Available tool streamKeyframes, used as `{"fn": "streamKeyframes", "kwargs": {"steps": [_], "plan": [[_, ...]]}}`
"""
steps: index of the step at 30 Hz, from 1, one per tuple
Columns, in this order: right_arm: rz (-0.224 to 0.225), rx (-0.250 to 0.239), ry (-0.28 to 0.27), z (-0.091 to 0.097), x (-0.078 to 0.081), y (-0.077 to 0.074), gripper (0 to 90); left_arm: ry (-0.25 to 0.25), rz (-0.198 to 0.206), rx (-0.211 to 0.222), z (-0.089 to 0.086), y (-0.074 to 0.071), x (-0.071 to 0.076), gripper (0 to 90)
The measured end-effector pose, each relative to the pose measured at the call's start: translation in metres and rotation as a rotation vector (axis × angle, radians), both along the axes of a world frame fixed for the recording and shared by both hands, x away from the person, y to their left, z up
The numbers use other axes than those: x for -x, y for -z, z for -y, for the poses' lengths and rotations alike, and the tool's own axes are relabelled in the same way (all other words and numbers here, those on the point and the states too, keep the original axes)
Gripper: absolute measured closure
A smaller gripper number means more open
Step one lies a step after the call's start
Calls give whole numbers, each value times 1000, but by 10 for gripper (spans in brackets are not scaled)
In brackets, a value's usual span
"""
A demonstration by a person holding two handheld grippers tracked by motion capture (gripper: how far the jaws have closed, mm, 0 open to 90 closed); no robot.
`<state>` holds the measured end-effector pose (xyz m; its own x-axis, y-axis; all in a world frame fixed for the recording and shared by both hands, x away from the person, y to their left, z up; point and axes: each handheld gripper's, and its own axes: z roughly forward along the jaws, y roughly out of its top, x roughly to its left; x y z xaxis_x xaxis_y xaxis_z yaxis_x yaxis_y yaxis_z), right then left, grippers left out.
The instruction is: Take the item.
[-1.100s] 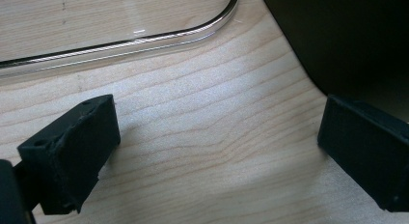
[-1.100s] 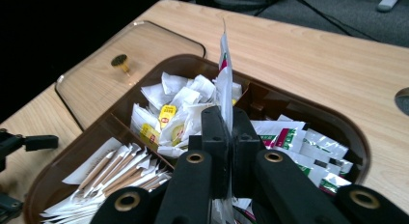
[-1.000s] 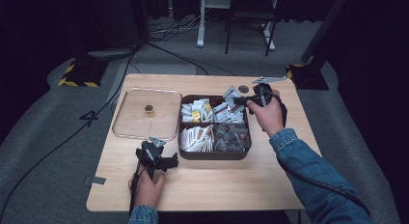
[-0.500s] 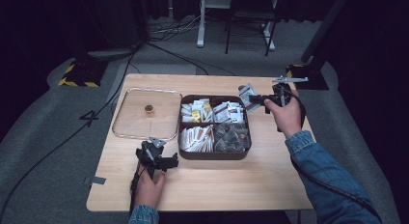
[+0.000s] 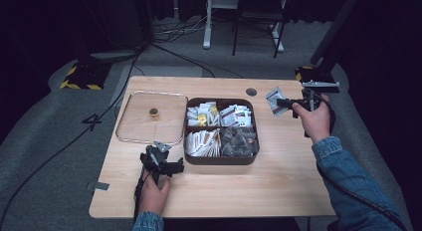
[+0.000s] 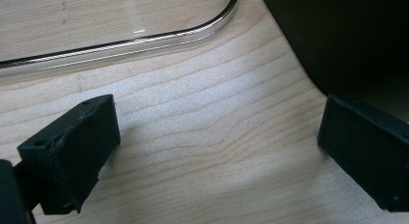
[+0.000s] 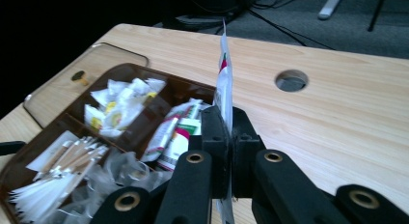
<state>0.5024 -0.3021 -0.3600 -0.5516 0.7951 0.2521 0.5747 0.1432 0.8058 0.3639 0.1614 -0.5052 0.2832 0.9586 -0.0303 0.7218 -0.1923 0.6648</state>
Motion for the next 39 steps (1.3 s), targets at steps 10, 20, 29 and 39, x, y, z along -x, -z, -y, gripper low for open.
{"fn": "streamKeyframes", "kwargs": {"steps": [10, 20, 29, 39], "plan": [[-18, 34, 65, 33, -5, 17, 884, 0, 0, 0, 0, 0, 0, 14], [-65, 44, 105, 58, -12, 46, 883, 1, 0, 0, 0, 0, 0, 14], [-116, 75, 119, 63, -17, 73, 883, 0, 1, 0, 0, 0, 0, 14], [-174, 97, 137, 70, -17, 93, 882, 0, 1, 0, 0, 0, 0, 14]]}}
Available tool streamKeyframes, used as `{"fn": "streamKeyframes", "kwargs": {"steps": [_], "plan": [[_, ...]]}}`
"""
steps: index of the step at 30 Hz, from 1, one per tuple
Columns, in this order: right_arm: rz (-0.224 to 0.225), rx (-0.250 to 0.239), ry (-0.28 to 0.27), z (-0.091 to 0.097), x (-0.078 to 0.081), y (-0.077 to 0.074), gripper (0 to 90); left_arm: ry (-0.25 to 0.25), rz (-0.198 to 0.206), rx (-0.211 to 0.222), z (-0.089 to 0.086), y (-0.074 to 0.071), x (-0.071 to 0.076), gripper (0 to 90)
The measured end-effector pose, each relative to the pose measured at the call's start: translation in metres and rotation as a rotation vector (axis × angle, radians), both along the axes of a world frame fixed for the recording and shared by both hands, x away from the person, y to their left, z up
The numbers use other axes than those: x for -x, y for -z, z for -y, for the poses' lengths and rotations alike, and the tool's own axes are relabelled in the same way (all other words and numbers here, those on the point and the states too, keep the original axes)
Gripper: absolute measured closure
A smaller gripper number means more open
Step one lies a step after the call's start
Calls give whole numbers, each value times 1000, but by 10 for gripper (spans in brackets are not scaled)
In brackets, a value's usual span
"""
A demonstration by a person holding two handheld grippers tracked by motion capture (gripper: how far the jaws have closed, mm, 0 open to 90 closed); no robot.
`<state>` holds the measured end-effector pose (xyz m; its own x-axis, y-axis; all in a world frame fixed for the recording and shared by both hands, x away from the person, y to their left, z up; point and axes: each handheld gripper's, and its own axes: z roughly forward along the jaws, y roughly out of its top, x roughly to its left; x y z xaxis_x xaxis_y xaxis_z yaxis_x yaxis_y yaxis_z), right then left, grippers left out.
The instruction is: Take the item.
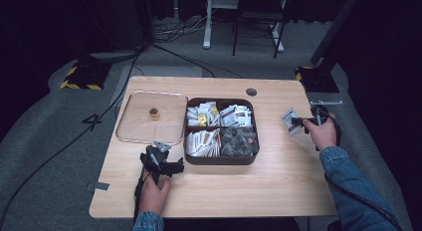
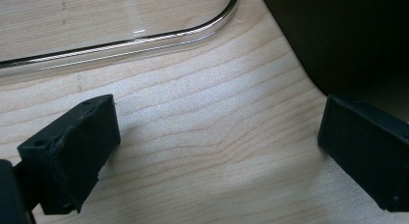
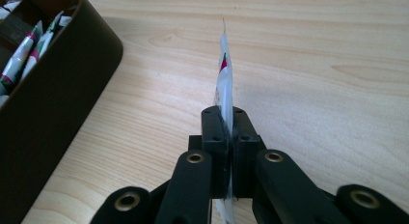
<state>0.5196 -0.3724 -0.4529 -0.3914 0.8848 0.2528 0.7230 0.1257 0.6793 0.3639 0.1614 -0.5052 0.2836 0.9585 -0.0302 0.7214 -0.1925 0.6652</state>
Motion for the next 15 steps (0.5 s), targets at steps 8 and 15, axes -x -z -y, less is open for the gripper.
{"fn": "streamKeyframes", "kwargs": {"steps": [8, 15], "plan": [[-29, -22, 5, 5, 2, 8, 880, 0, 0, 0, 0, 0, 0, 14], [-50, -24, 15, 9, 1, 9, 838, 0, 0, 0, 0, 0, 0, 14]]}}
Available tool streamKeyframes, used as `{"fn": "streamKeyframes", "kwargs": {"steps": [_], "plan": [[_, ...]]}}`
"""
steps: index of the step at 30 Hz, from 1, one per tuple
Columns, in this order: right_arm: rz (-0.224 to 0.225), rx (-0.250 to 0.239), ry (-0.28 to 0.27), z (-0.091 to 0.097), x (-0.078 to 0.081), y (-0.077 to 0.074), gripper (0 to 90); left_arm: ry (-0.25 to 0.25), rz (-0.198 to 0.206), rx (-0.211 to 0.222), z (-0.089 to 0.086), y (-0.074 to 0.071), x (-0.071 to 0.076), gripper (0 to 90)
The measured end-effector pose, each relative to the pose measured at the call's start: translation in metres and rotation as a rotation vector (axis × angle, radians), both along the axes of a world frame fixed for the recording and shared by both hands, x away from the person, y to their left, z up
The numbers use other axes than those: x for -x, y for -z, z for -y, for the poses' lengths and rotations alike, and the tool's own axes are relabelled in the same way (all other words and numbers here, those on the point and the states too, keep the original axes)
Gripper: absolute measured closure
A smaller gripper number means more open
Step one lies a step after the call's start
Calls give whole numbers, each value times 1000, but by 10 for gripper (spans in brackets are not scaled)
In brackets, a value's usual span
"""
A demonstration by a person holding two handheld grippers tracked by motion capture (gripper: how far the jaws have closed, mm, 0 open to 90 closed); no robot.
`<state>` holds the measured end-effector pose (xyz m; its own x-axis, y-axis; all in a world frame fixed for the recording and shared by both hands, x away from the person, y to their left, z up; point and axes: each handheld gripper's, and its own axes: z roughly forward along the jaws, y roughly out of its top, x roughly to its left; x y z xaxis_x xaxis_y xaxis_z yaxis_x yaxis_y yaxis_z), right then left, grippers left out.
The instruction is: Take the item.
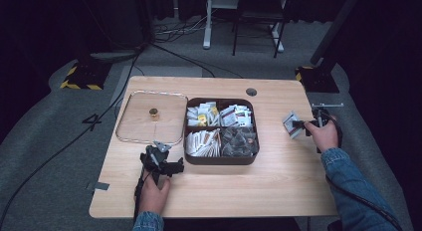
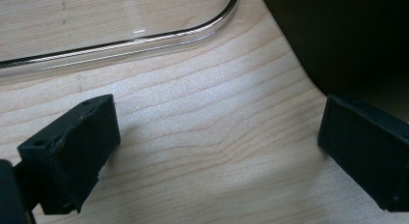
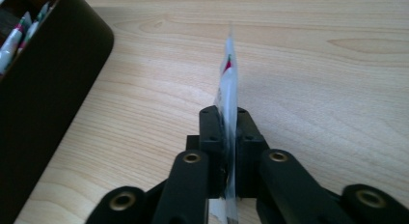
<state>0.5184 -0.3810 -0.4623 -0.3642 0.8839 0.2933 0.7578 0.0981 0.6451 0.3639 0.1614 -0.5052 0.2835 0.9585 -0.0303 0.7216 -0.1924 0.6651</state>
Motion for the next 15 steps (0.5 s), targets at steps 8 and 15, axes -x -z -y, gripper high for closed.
{"fn": "streamKeyframes", "kwargs": {"steps": [8, 15], "plan": [[115, 26, 53, 3, 0, 1, 508, 0, 0, -1, 0, 0, 0, 14], [168, 48, 81, 9, 1, -5, 476, 0, 0, 0, 0, 0, 0, 14]]}}
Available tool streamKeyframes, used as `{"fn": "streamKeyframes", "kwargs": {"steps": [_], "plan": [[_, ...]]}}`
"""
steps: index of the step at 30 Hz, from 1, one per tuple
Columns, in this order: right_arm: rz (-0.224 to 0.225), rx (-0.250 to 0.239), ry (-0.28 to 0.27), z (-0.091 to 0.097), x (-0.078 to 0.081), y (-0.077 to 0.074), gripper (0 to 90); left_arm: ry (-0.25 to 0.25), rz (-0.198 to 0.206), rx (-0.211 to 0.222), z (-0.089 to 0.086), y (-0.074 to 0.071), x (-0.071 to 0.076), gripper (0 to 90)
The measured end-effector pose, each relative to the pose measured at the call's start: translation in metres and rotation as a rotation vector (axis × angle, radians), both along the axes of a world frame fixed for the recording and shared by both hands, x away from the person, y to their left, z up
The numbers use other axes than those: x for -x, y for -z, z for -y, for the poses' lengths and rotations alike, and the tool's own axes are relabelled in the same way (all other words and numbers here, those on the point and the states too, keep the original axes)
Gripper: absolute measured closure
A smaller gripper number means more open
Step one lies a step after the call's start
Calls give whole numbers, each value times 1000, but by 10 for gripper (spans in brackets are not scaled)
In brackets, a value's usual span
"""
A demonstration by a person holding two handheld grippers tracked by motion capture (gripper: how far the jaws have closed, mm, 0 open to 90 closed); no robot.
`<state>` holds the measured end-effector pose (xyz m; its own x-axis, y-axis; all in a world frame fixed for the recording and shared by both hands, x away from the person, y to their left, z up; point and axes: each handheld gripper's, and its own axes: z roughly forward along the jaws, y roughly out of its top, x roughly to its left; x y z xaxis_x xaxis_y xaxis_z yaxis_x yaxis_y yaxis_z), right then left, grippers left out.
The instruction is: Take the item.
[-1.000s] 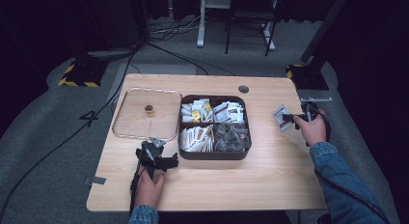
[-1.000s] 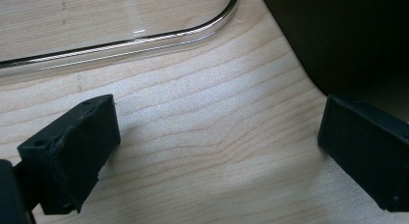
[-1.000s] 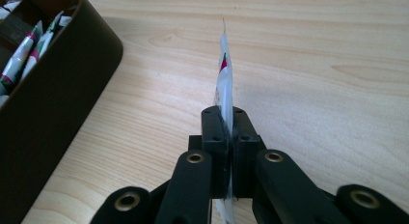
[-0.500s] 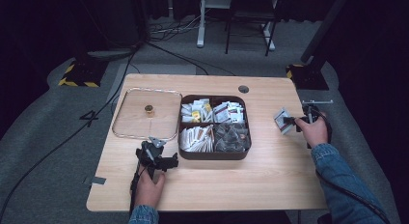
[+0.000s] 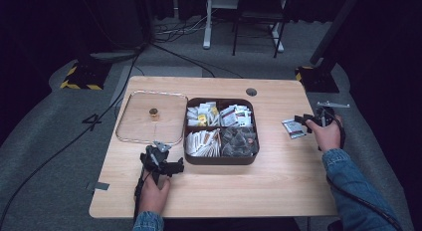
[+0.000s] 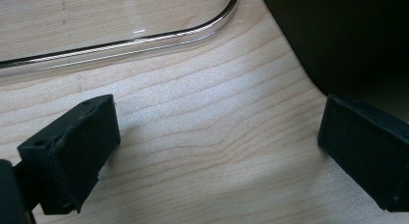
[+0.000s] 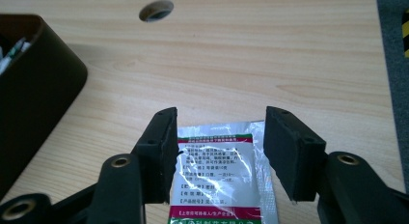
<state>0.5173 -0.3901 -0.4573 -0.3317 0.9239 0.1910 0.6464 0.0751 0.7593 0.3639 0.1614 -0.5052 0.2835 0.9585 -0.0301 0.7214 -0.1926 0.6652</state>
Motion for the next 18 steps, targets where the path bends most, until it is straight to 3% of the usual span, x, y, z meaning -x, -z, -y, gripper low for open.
{"fn": "streamKeyframes", "kwargs": {"steps": [3, 12, 18], "plan": [[18, -22, -9, 0, 2, -8, 477, 0, 0, 1, 0, 0, 0, 14], [66, -59, -107, -11, 21, -35, 478, -10, 0, 0, 0, 0, 5, 14], [85, -91, -177, -21, 39, -48, 474, 34, 3, -2, -6, 0, 8, 14]]}}
